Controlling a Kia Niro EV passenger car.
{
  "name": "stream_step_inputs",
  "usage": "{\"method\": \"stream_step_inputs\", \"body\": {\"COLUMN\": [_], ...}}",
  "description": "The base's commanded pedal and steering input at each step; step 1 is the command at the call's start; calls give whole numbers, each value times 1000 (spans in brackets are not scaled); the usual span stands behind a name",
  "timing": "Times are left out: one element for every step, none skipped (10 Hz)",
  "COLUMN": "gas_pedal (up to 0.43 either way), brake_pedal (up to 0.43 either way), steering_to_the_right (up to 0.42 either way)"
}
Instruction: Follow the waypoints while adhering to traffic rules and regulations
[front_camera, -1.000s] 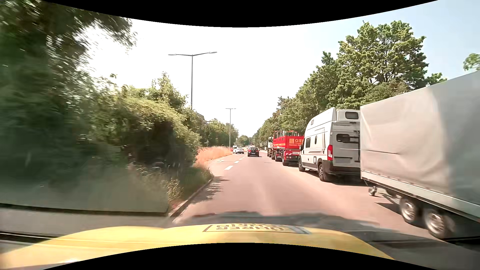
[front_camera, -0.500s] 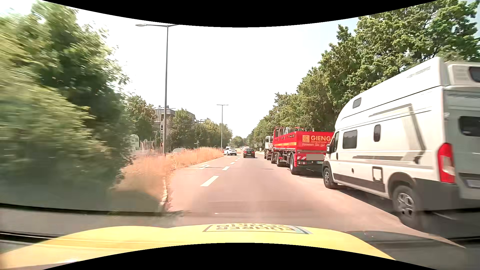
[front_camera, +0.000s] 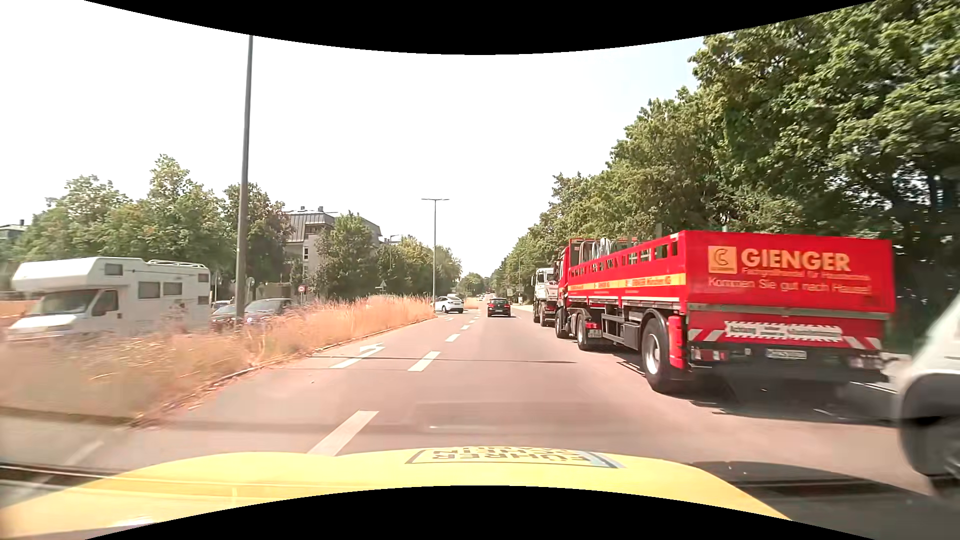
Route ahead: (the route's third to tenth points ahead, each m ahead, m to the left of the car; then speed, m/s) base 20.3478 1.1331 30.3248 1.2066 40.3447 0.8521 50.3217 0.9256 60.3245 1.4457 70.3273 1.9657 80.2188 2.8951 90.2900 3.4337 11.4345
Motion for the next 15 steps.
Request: {"method": "stream_step_inputs", "body": {"gas_pedal": [47, 39, 28, 28, 28, 28, 28, 28, 20, 20, 20, 20, 8, 8, 20], "brake_pedal": [0, 0, 0, 0, 0, 0, 0, 0, 0, 0, 0, 0, 0, 0, 0], "steering_to_the_right": [1, 1, 1, 1, 1, 1, 1, 2, 3, 6, 6, 6, 4, 4, 4]}}
